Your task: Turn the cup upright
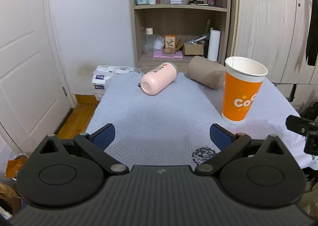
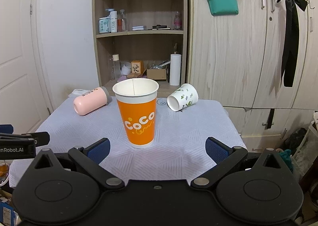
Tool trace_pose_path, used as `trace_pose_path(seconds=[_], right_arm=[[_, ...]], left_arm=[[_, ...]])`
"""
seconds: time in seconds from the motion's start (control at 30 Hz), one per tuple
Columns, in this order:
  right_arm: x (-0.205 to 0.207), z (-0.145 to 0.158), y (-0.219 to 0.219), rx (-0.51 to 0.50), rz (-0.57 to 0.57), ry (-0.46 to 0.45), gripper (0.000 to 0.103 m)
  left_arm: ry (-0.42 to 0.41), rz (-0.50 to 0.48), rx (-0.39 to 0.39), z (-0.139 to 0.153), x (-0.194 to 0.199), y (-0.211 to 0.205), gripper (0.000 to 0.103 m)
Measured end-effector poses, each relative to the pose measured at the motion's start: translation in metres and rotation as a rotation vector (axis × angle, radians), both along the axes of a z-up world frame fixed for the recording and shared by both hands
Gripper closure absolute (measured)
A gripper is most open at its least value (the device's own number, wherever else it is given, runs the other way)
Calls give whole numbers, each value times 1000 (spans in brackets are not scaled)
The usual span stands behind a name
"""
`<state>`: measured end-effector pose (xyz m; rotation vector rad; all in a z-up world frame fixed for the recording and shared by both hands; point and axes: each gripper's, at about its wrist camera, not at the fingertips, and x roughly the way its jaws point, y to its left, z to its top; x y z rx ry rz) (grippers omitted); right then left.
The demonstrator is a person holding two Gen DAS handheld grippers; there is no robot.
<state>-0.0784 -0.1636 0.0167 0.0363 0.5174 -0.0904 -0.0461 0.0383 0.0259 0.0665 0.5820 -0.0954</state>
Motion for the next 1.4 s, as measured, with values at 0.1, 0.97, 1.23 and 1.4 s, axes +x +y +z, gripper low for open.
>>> trace_pose_path(seconds=[0.1, 0.97, 1.23, 1.4], right_arm=[[-1, 0, 3, -11, -5, -3, 0], [-9, 3, 9, -29, -10, -6, 0], [-10, 4, 10, -31, -6, -10, 0], [-11, 6, 12, -39, 0, -16, 0]], left_arm=[[2, 7, 3, -1, 0, 1, 0], [12, 24, 28, 0, 0, 7, 0], [6, 23, 40, 1, -2, 6, 0], [-3, 22, 42, 4, -4, 5, 0]])
